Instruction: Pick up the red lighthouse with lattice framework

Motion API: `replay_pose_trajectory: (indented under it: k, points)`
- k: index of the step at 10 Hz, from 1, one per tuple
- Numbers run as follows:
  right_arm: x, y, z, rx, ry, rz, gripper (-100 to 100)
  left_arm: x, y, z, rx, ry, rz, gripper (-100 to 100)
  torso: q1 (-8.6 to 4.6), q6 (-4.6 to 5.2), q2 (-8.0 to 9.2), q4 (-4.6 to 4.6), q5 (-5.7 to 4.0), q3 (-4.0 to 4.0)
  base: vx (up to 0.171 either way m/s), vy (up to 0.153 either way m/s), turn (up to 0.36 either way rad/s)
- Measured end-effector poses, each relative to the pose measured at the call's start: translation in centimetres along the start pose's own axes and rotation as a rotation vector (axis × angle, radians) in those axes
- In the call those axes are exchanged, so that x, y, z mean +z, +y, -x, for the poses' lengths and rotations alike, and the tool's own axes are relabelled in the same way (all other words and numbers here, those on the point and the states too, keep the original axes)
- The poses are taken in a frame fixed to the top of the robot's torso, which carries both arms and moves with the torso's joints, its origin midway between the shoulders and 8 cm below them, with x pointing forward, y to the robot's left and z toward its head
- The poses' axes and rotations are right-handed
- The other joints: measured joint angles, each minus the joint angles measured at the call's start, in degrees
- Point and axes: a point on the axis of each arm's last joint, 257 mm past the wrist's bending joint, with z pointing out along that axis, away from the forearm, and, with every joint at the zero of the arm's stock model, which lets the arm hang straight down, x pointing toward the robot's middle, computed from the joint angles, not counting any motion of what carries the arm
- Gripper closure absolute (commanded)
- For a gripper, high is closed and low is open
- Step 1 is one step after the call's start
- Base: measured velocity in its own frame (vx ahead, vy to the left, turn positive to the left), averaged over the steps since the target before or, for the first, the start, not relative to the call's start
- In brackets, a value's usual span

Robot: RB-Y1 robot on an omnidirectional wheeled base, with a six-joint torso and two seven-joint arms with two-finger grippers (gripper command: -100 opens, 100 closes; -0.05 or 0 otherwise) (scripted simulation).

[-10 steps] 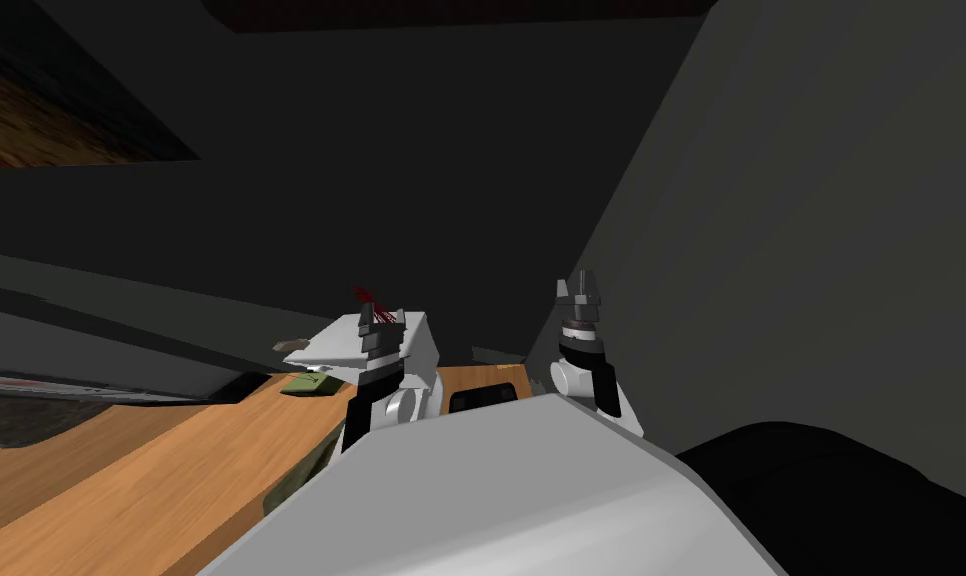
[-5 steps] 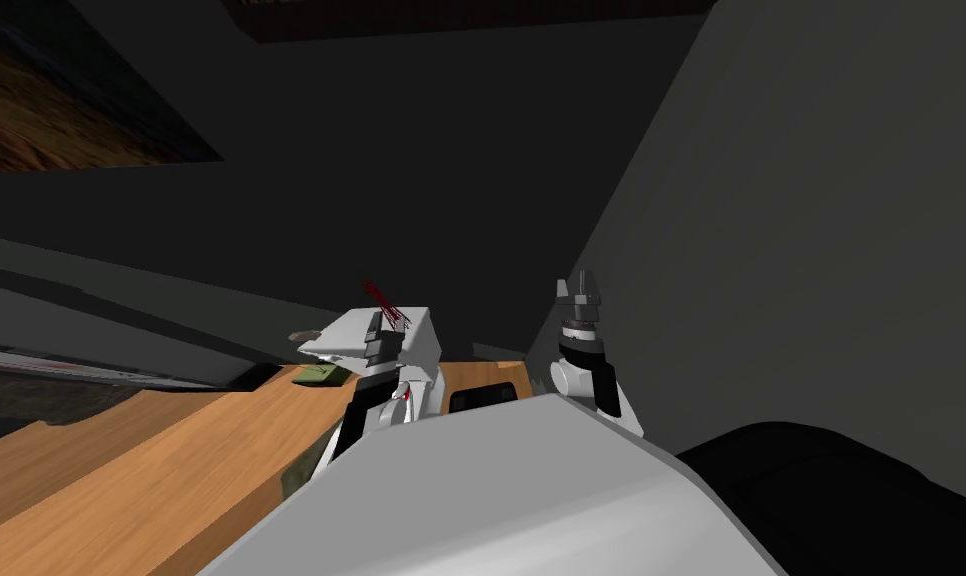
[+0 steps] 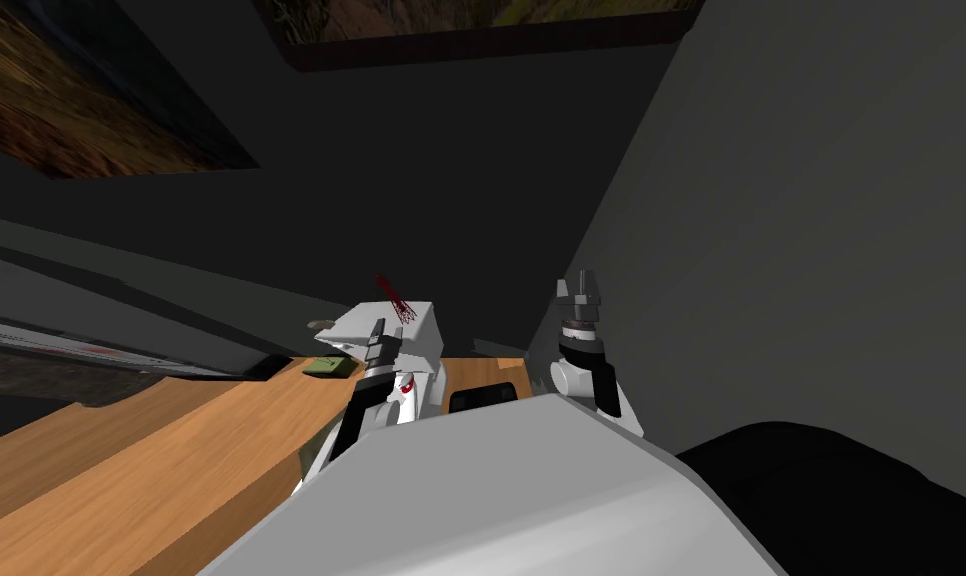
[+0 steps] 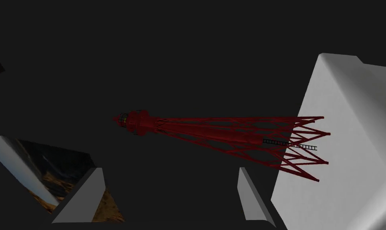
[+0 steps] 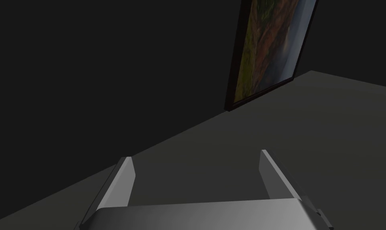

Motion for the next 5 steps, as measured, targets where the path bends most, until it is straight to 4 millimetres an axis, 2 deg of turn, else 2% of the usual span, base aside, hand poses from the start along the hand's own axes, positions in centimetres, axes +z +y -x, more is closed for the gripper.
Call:
replay_pose_trajectory:
  k: [5]
  points:
    - [0.0, 0.0, 0.0, 0.000, 0.000, 0.000, 0, -0.1, 3.9, 3.7, 0.037, -0.038, 0.073, -100, 0.01, 0.00, 0.11, 0.02, 0.00, 0.06, -0.088, -0.003, 0.014]
